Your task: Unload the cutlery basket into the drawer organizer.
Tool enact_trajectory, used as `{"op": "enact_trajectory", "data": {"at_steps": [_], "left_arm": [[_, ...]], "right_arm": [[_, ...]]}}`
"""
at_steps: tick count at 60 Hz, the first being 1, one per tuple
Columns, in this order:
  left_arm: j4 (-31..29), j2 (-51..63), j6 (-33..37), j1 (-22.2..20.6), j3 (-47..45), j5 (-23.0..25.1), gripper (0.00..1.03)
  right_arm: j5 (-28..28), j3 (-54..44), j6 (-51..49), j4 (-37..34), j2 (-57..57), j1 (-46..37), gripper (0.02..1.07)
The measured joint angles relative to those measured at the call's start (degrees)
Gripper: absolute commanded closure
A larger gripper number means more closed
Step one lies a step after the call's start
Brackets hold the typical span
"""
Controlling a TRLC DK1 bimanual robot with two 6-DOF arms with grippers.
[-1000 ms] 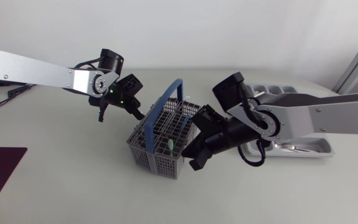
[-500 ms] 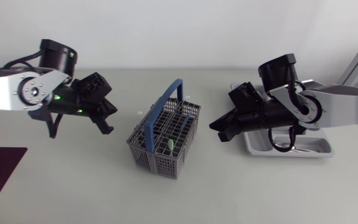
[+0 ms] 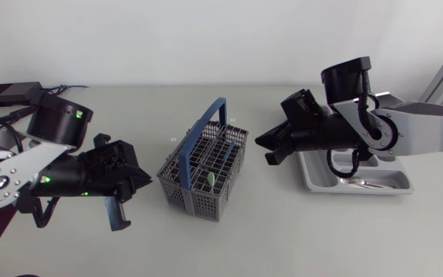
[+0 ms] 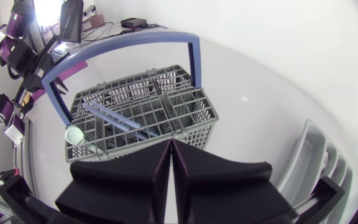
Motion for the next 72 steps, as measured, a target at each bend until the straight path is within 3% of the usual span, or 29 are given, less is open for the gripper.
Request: {"op": "enact_trajectory", "data": {"at_steps": [6, 14, 21, 32, 38, 46, 62, 72], "left_arm": [[0.55, 0.02, -0.02, -1.73, -1.7, 0.0, 0.86], [1.73, 0.0, -0.02, -2.23, -1.86, 0.0, 0.85], [4.72, 0.0, -0.07, -2.21, -2.67, 0.0, 0.72], [6.47, 0.0, -0.24, -2.21, -3.93, 0.0, 0.48], [7.32, 0.0, -0.37, -2.1, -3.93, 0.0, 0.4], [7.5, 0.0, -0.52, -1.77, -3.93, -0.02, 0.4], [7.5, -0.02, -0.63, -1.49, -3.93, -0.04, 0.08], [7.5, -0.59, -0.66, -0.96, -3.93, -0.04, 0.05]], "right_arm": [[-0.04, -0.17, -0.46, 0.0, -0.11, 0.02, 0.94], [0.26, -2.78, -1.07, 2.14, -2.71, 1.81, 0.69], [1.79, -6.25, -2.29, 5.16, -6.32, 4.57, 0.54], [5.95, -10.47, -4.04, 8.76, -9.14, 8.94, 0.45], [8.02, -11.32, -4.61, 9.46, -9.29, 11.17, 0.4], [9.27, -11.54, -5.35, 10.1, -9.31, 12.44, 0.34], [10.32, -11.45, -5.35, 10.27, -9.05, 12.83, 0.3], [10.86, -10.58, -5.35, 10.67, -6.93, 13.92, 0.3]]}}
